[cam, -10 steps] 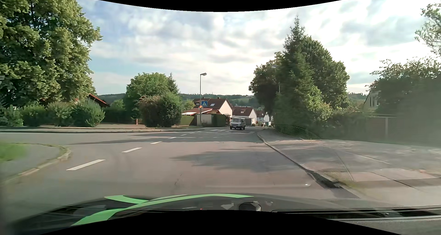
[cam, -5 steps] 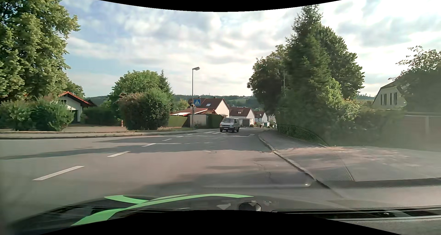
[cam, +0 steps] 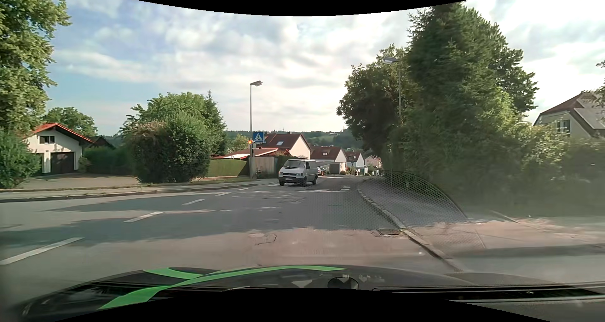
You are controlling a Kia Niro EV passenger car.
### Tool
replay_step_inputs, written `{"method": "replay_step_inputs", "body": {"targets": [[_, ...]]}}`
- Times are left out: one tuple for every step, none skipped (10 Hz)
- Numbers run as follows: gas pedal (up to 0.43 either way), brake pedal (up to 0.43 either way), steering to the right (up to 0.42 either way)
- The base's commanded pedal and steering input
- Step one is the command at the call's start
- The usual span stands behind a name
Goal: Follow the waypoints while adhering to traffic rules and regulations
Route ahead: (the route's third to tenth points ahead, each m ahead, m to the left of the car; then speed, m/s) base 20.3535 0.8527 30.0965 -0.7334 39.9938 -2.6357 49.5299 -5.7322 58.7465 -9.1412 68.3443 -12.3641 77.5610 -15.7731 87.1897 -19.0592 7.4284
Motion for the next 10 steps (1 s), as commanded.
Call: {"method": "replay_step_inputs", "body": {"targets": [[0.039,0.0,0.019],[0.067,0.0,0.019],[0.067,0.0,0.019],[0.067,0.0,0.019],[0.067,0.0,0.02],[0.067,0.0,0.021],[0.067,0.0,0.021],[0.079,0.0,0.02],[0.11,0.0,0.019],[0.11,0.0,0.019]]}}
